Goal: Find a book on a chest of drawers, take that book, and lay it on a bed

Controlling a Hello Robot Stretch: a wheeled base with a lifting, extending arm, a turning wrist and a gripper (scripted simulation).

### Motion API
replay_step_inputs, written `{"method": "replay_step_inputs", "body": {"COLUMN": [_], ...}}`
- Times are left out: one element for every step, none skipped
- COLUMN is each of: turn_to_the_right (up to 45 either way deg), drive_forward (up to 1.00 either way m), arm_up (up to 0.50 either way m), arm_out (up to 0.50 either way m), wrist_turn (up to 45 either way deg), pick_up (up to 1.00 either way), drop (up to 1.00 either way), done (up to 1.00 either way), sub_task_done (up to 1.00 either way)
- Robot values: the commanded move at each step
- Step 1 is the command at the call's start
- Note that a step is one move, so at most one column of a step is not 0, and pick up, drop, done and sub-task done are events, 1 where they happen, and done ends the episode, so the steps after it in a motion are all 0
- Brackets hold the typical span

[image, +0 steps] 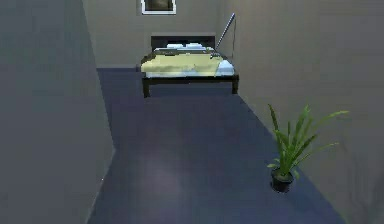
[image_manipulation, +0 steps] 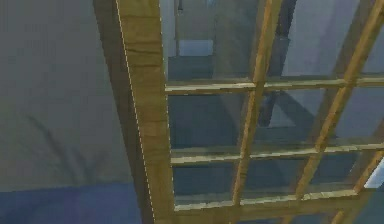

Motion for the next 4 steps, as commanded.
{"method": "replay_step_inputs", "body": {"turn_to_the_right": [0.0, -3.0, 0.0, -3.0], "drive_forward": [0.35, 0.0, 1.0, 0.0], "arm_up": [0.0, 0.0, 0.0, 0.0], "arm_out": [0.0, 0.0, 0.0, 0.0], "wrist_turn": [0.0, 0.0, 0.0, 0.0], "pick_up": [0.0, 0.0, 0.0, 0.0], "drop": [0.0, 0.0, 0.0, 0.0], "done": [0.0, 0.0, 0.0, 0.0], "sub_task_done": [0.0, 0.0, 0.0, 0.0]}}
